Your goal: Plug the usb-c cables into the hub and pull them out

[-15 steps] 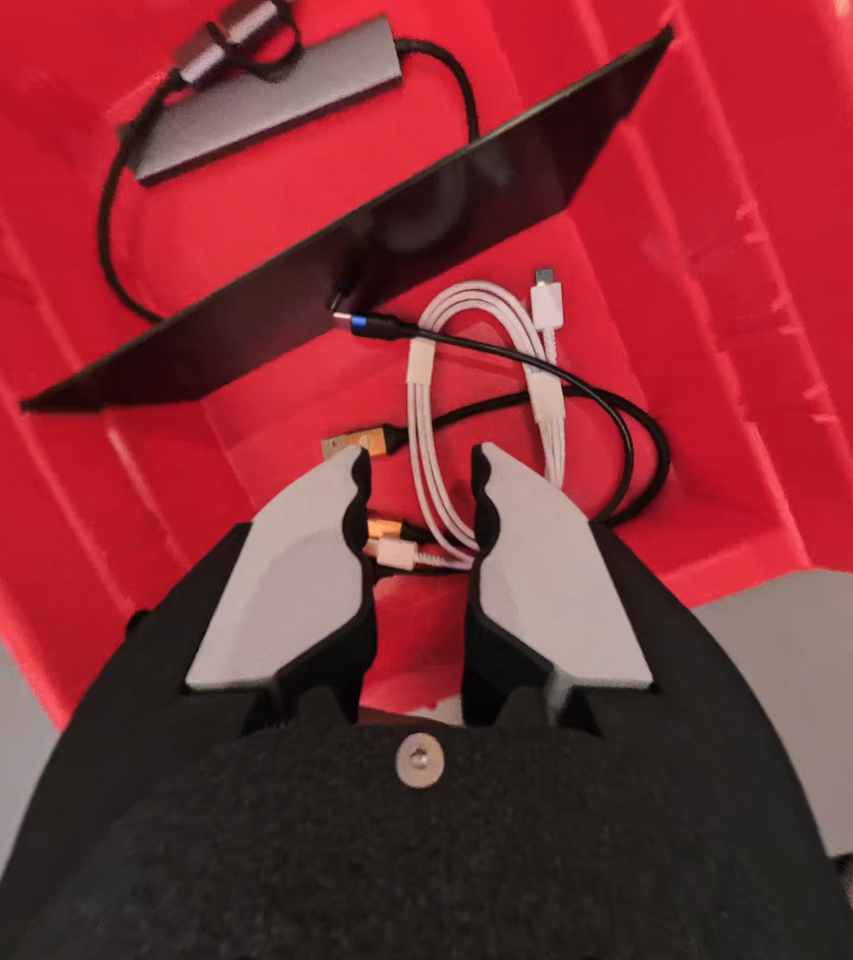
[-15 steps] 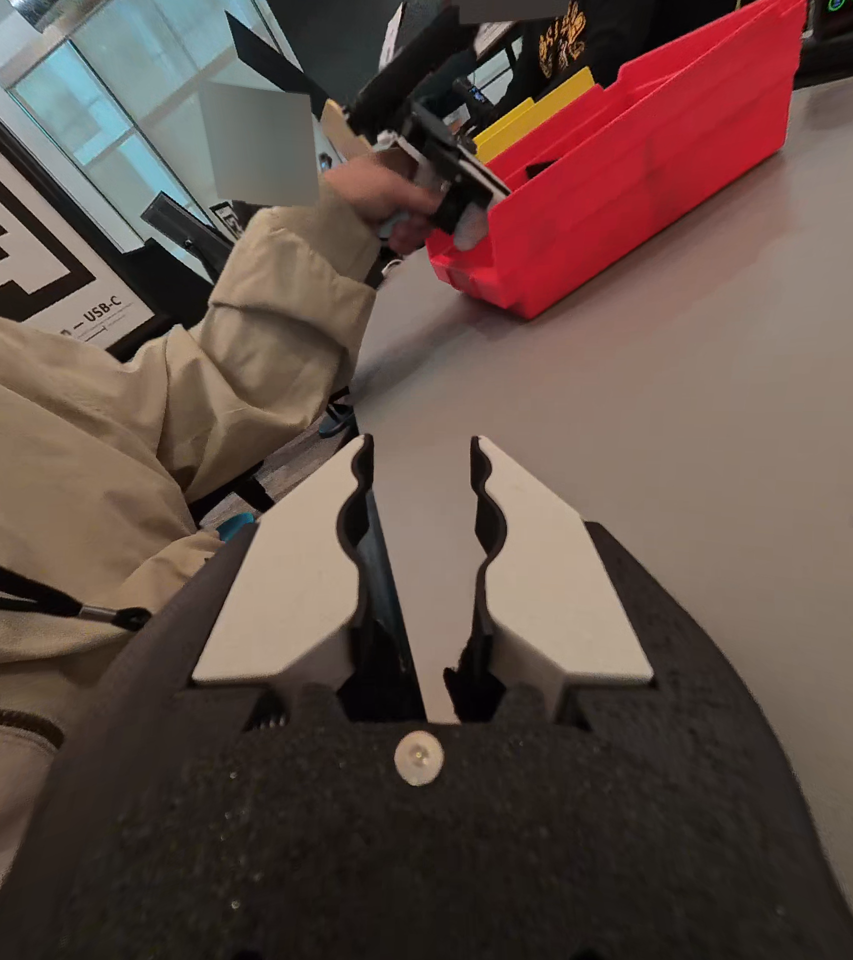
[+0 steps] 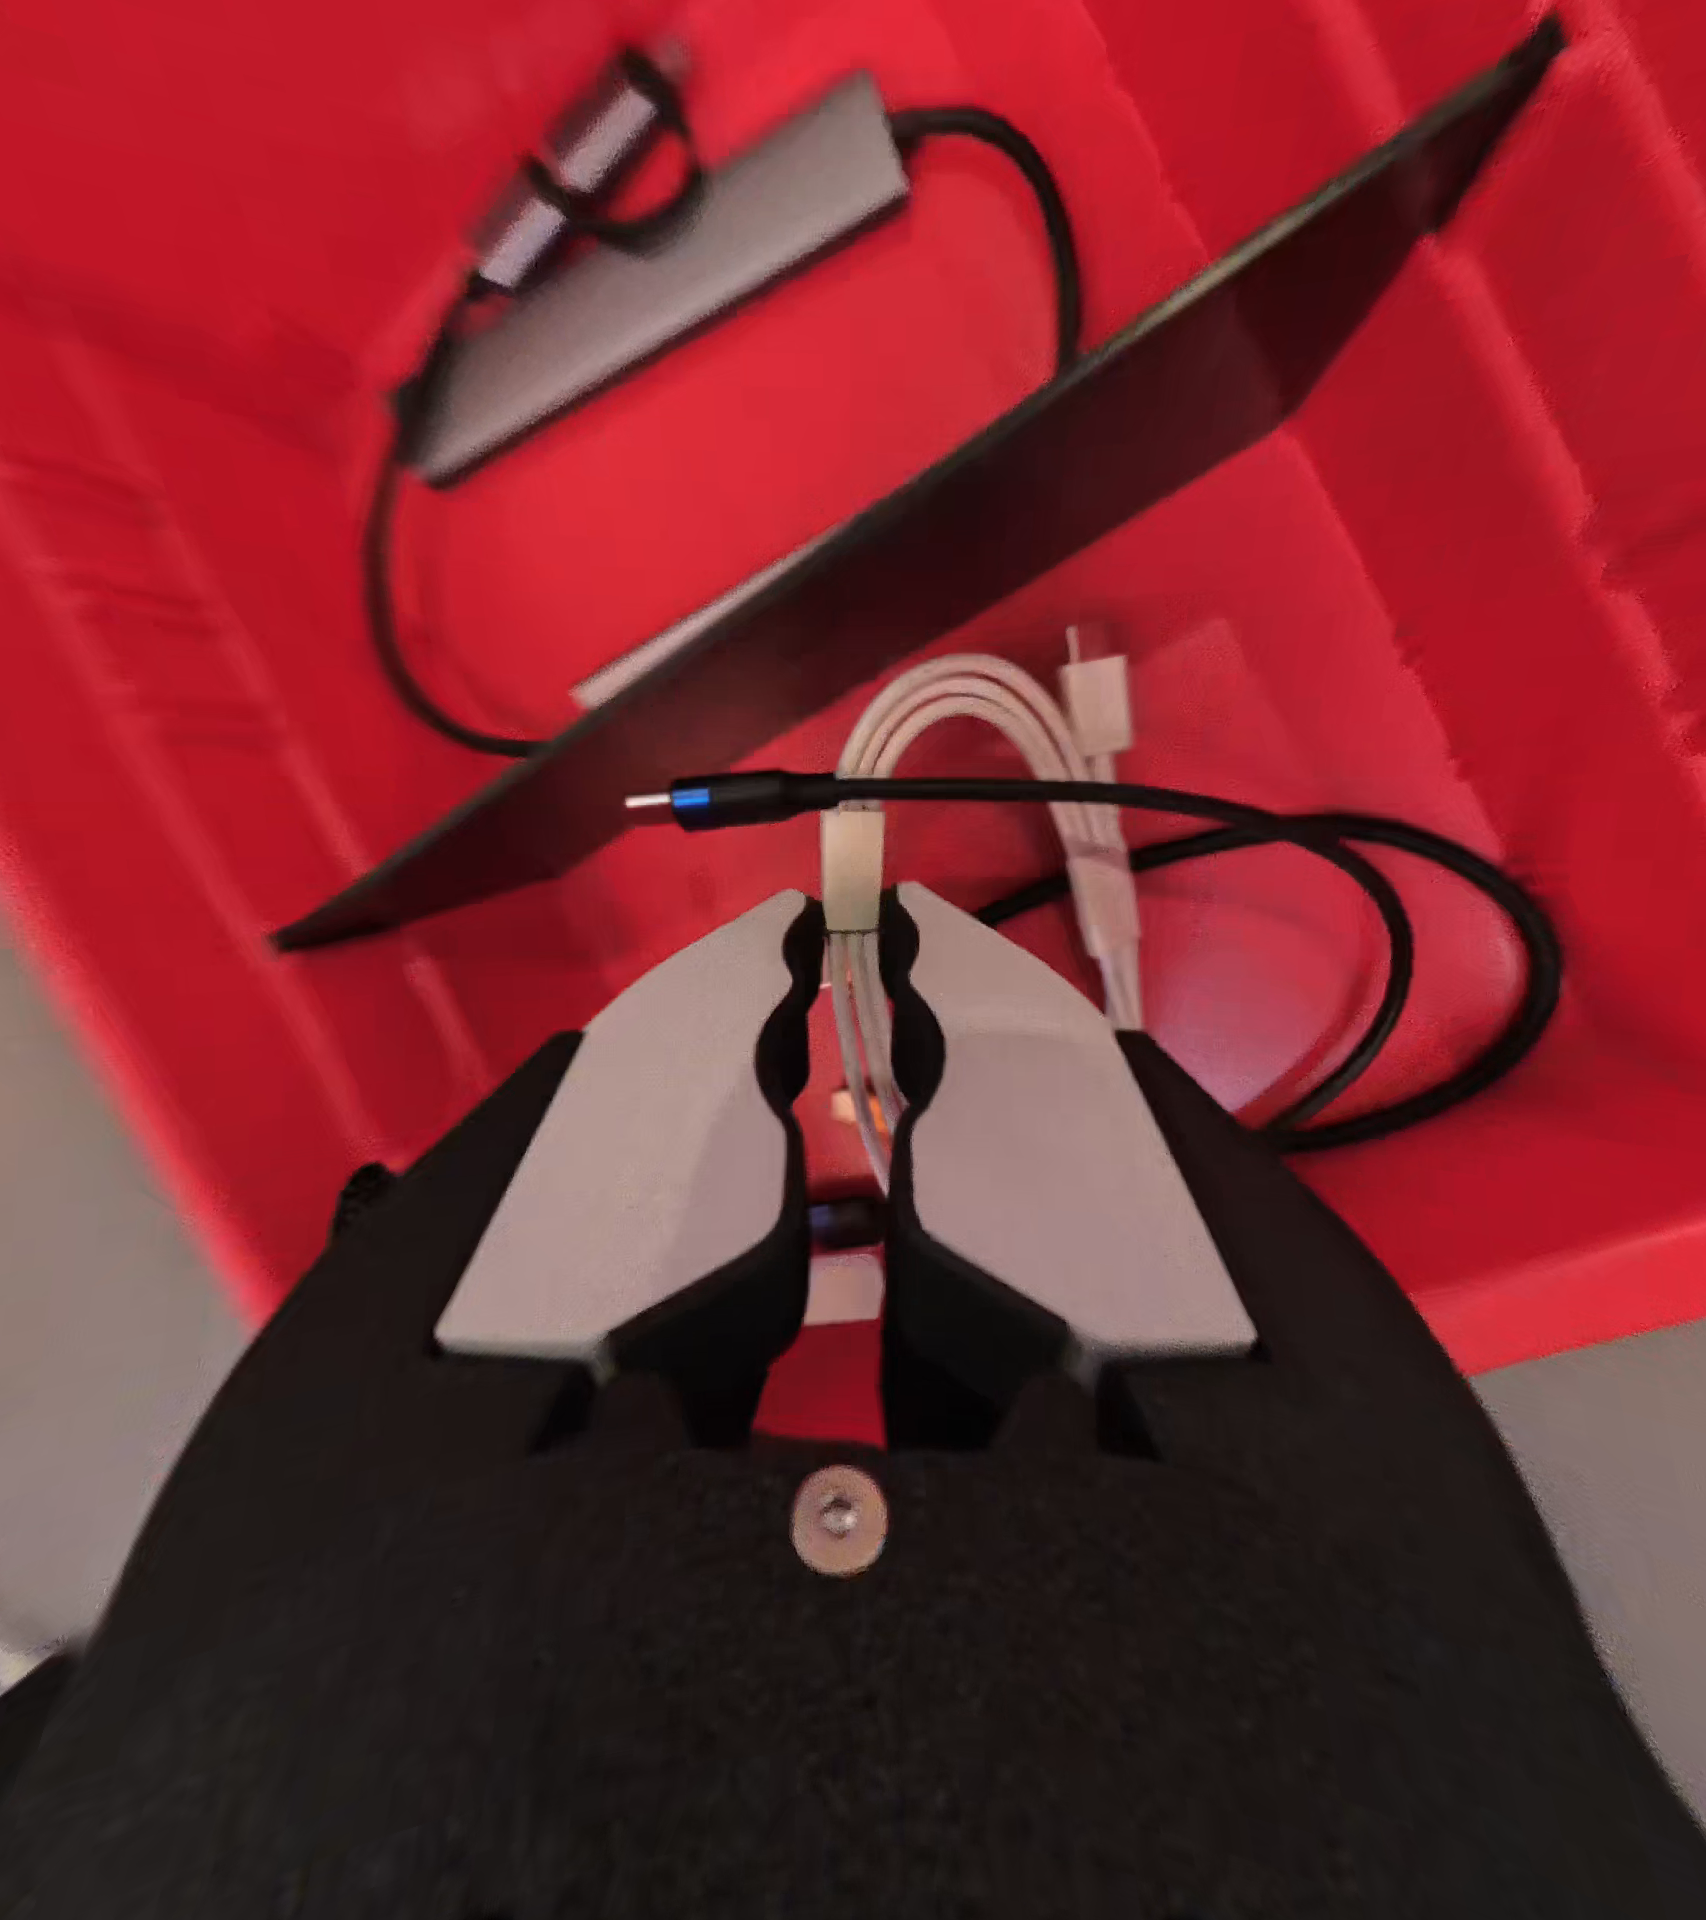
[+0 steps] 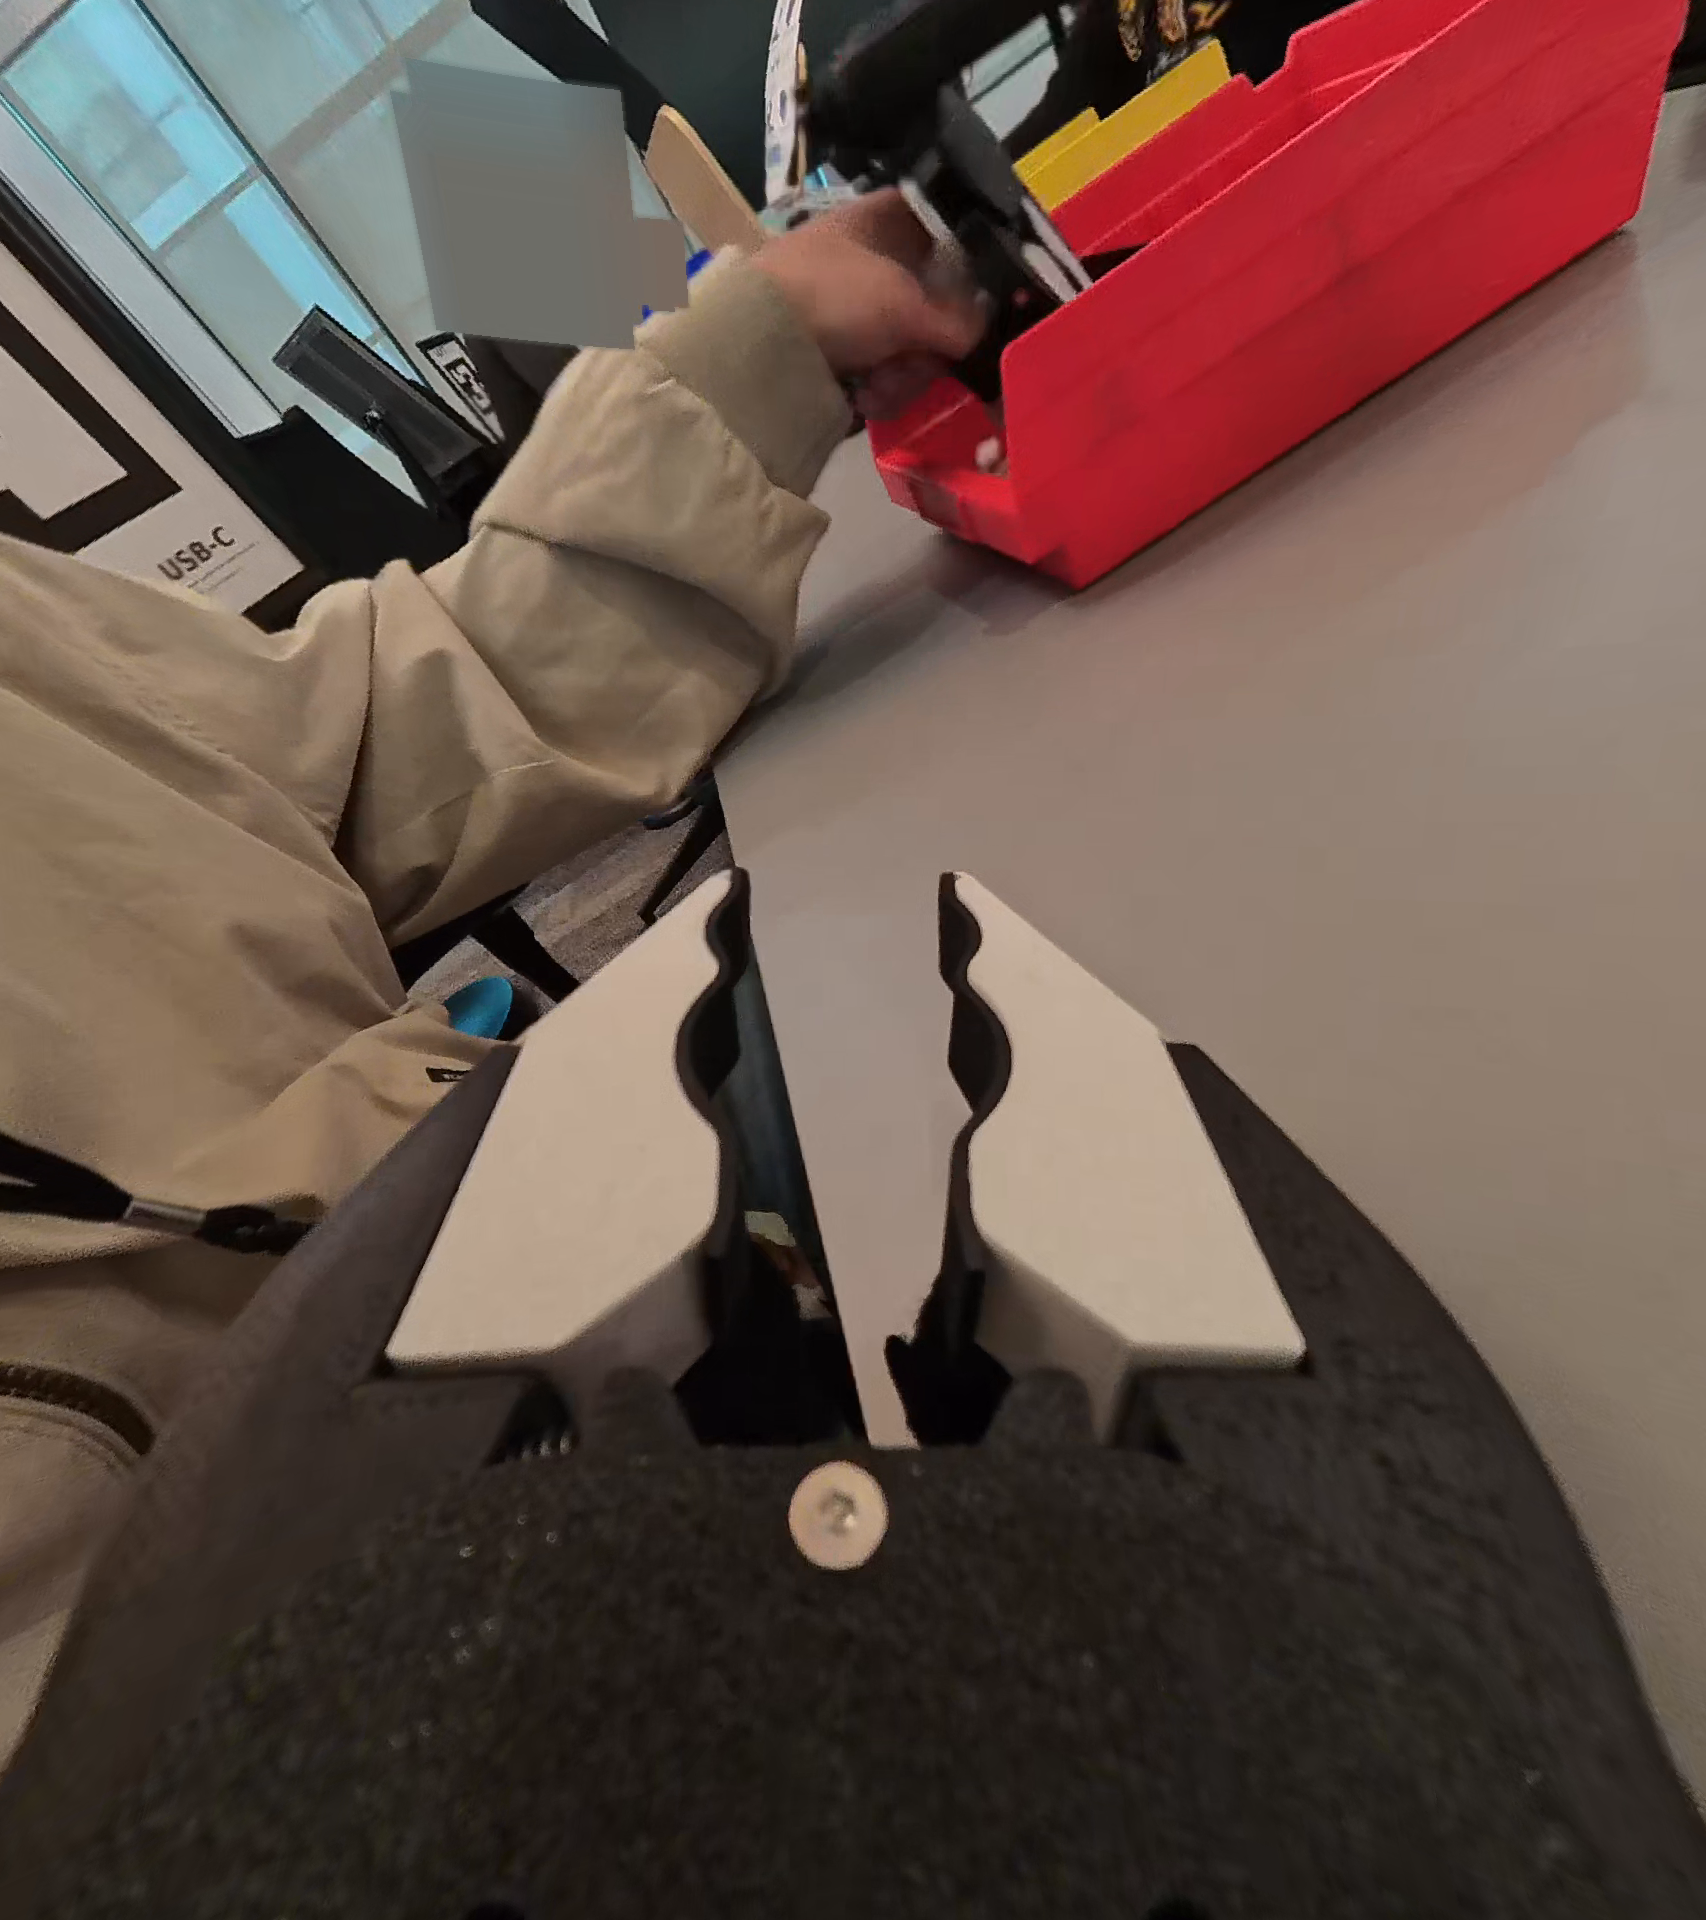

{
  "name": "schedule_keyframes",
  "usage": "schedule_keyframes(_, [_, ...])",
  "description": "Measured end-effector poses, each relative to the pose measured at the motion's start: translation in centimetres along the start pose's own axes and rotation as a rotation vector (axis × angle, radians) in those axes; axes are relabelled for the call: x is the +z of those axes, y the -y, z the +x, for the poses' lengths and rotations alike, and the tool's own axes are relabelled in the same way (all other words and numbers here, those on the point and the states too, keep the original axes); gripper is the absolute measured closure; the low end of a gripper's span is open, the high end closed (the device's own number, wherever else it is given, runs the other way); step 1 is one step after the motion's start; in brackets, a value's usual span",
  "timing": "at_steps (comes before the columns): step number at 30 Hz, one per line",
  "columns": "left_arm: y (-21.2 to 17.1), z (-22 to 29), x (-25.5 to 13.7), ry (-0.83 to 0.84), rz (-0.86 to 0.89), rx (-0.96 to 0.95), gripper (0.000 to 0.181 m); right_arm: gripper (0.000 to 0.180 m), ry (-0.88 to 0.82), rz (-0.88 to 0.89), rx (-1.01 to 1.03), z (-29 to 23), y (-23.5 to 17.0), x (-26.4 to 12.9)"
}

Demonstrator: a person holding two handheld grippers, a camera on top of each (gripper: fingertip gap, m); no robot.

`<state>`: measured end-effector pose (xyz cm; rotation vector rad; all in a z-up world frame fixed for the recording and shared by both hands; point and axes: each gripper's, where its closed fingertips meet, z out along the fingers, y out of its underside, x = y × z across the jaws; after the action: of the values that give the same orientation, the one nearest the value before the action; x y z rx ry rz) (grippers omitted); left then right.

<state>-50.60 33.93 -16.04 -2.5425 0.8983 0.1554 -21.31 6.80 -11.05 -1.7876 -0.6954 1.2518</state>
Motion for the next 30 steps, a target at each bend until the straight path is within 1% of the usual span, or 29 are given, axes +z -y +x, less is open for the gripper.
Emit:
schedule_keyframes(1, [0.2,-0.8,-1.1,0.058,0.025,0.009,0.171,0.144,-0.006,0.003,0.006,0.2,0.1,-0.1])
schedule_keyframes(5, [1.2,-3.9,-6.1,0.318,0.146,0.057,0.171,0.145,-0.019,0.022,0.02,0.5,0.4,-0.4])
schedule_keyframes(7, [2.0,-4.4,-8.2,0.412,0.221,0.1,0.171,0.145,-0.025,0.023,0.02,0.5,0.4,-0.5])
schedule_keyframes(11, [4.1,-3.0,-12.1,0.451,0.416,0.142,0.171,0.145,-0.036,0.013,0.003,0.5,0.2,-0.5])
schedule_keyframes(15, [5.2,-3.0,-16.1,0.517,0.544,0.097,0.171,0.145,-0.048,0.01,-0.005,0.6,0.1,-0.6])
schedule_keyframes(16, [5.6,-2.8,-17.1,0.51,0.579,0.084,0.171,0.145,-0.051,0.011,-0.005,0.6,0.1,-0.7])
schedule_keyframes(18, [6.6,-1.1,-19.4,0.434,0.697,0.056,0.171,0.145,-0.059,0.017,-0.008,0.7,0.2,-0.8])
schedule_keyframes(21, [8.2,3.5,-23.5,0.249,0.871,0.044,0.172,0.146,-0.088,0.04,-0.017,1.1,0.6,-1.2])
schedule_keyframes(23, [8.9,9.1,-25.2,-0.031,0.945,0.047,0.171,0.146,-0.113,0.059,-0.021,1.5,1.0,-1.5])
schedule_keyframes(24, [9.0,12.1,-25.3,-0.185,0.942,0.029,0.171,0.146,-0.134,0.07,-0.023,1.8,1.2,-1.7])
schedule_keyframes(26, [8.3,18.2,-23.3,-0.452,0.853,0.021,0.171,0.146,-0.166,0.087,-0.03,2.3,1.5,-2.1])
schedule_keyframes(27, [7.7,20.7,-21.3,-0.527,0.784,0.008,0.171,0.146,-0.173,0.09,-0.031,2.4,1.5,-2.3])
schedule_keyframes(30, [5.7,25.4,-13.8,-0.606,0.561,-0.037,0.171,0.146,-0.165,0.086,-0.019,2.3,1.4,-2.4])
